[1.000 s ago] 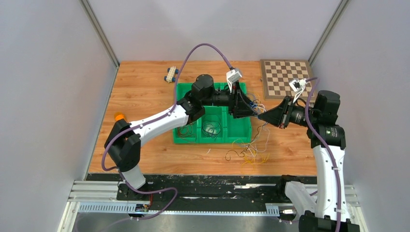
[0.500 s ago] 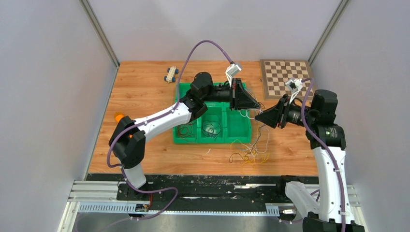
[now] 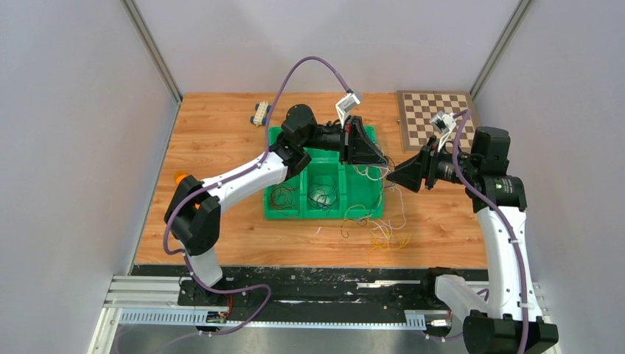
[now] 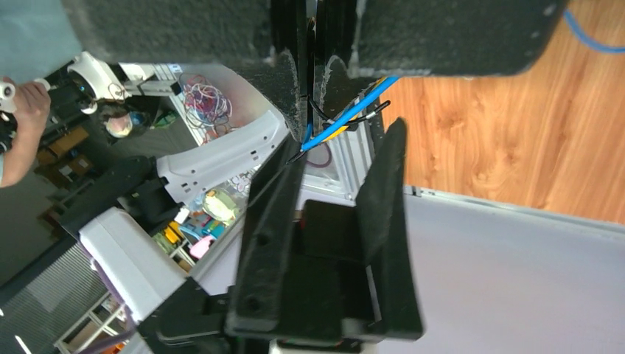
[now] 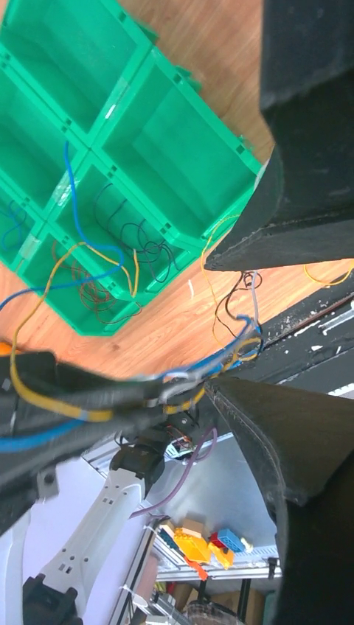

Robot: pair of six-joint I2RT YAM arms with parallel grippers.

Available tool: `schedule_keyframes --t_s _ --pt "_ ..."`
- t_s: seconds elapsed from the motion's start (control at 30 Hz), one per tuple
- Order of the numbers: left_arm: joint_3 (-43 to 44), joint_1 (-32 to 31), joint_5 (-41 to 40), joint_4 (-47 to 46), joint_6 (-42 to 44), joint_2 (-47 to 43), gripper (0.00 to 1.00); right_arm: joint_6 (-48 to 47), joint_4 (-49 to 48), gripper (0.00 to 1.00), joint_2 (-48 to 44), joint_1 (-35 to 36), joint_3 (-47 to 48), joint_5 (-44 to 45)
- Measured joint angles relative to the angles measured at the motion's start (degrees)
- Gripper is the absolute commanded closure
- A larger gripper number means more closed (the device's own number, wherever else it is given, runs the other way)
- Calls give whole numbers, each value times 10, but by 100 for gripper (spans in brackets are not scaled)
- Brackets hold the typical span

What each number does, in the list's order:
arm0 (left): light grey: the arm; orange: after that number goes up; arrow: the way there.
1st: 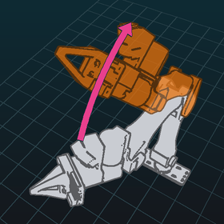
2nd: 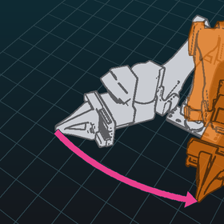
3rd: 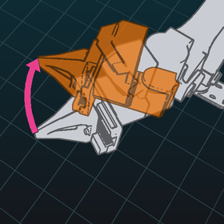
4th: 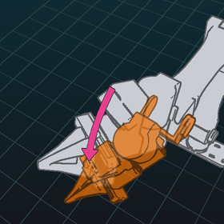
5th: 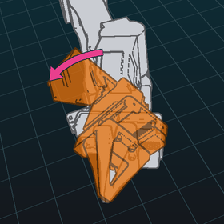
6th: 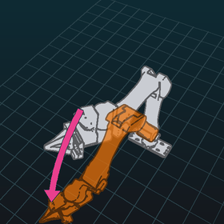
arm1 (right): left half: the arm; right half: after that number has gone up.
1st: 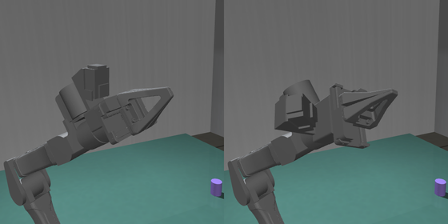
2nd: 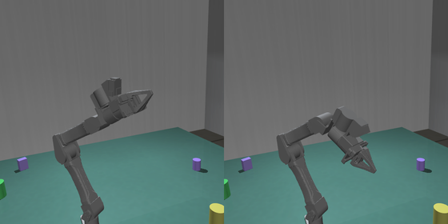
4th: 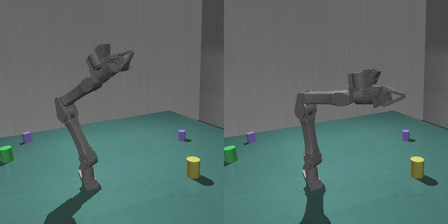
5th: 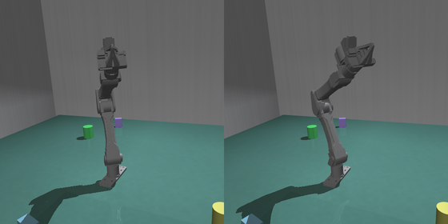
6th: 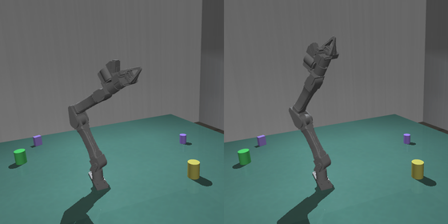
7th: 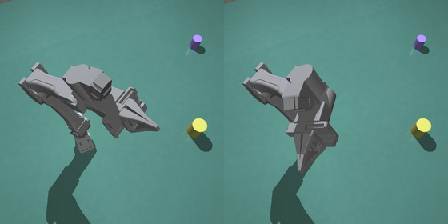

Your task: Untangle the cables

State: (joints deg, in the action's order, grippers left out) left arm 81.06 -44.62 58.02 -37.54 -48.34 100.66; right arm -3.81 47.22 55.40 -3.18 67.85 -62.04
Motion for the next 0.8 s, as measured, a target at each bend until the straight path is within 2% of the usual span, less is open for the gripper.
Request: schedule_keyframes --t_s 0.07,0.2,0.23,0.3,0.4,0.43,0.53,0.63,0.7,0.73,0.77,0.8 --pt "10 -1 12 -5 -5 2 100 -2 0 51 8 0 -7 -1" --pt "39 -5 30 -9 -10 12 100 -1 -21 72 13 10 -8 -9" --pt "46 -6 32 -7 -10 15 100 1 -26 74 13 14 -8 -13" --pt "57 -7 35 -1 -10 21 100 3 -36 75 13 20 -8 -19" --pt "66 -7 34 18 -8 27 100 7 -42 66 12 24 -8 -28" --pt "67 -7 34 26 -7 28 100 7 -44 71 11 24 -8 -30" --pt "68 -7 33 47 -2 28 100 5 -47 98 5 24 -8 -32" --pt "69 -7 31 61 1 28 100 4 -47 100 -3 24 -7 -38" --pt "74 -7 32 66 2 29 88 5 -47 100 -3 24 -6 -40" --pt "76 -7 31 67 4 30 72 6 -47 100 -3 24 -5 -41" --pt "78 -7 29 70 7 30 65 8 -47 100 0 24 -3 -41" --pt "78 -7 26 71 11 30 52 10 -47 100 1 24 -1 -42"
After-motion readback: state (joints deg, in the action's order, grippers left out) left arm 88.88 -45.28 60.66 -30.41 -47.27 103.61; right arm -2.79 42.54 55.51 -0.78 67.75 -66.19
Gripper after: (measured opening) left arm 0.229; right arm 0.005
